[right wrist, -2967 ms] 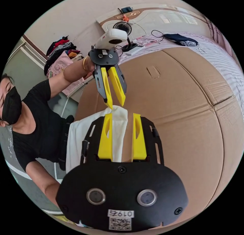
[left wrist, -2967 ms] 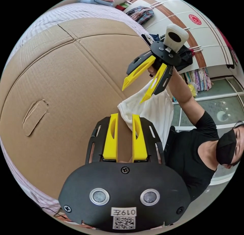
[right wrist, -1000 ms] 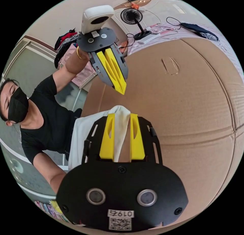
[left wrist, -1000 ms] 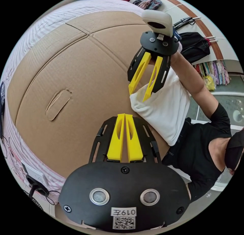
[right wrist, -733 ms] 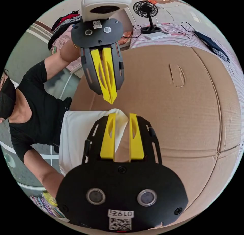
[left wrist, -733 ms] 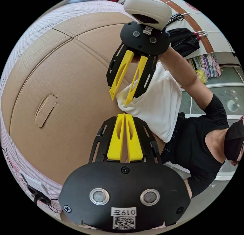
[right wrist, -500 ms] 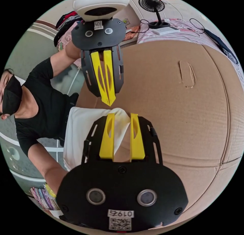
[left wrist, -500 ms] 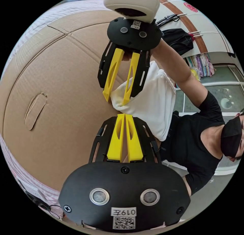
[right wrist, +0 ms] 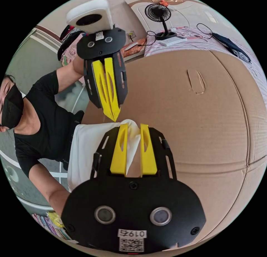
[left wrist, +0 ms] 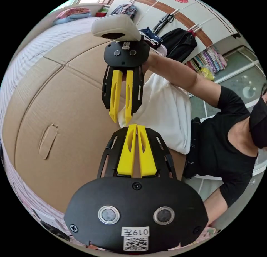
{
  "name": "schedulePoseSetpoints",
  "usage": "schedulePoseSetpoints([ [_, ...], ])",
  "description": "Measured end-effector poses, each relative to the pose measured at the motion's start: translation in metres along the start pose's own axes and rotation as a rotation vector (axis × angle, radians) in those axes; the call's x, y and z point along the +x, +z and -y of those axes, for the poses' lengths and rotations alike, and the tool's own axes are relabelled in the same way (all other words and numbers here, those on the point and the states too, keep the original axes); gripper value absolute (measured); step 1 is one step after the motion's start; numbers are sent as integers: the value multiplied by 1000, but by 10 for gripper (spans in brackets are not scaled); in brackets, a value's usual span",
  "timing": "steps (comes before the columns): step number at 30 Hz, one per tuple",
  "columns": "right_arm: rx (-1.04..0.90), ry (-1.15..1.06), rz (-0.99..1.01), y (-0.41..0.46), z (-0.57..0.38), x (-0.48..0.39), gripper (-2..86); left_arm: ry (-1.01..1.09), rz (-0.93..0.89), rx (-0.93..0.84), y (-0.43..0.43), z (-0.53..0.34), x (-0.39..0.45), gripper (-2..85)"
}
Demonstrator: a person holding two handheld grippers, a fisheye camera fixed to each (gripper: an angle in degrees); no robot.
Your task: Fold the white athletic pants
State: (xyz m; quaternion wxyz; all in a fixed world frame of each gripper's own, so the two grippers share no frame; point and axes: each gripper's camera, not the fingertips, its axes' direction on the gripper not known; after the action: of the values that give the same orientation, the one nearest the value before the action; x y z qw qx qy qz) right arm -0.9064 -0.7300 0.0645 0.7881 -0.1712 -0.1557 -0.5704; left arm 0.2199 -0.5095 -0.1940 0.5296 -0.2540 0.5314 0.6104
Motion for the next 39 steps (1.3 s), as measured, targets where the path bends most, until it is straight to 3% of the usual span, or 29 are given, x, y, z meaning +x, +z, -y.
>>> schedulePoseSetpoints([
  [6,137,2,58,-39,-55,-22,78,406,439,-40,27,-7,75,42],
  [10,151,52,130,-34,-93,-37,109,520,295,-196,43,8,81,87],
  [19,84,255,230,16,-112,-7,111,615,147,-243,57,43,62,66],
  [26,34,281,351,48,-114,24,75,650,88,-252,72,67,57,65],
  [35,46,109,157,44,-128,-12,8,704,41,-275,77,114,52,96],
  [39,33,98,164,52,-136,-6,5,732,-7,-315,82,144,49,79],
])
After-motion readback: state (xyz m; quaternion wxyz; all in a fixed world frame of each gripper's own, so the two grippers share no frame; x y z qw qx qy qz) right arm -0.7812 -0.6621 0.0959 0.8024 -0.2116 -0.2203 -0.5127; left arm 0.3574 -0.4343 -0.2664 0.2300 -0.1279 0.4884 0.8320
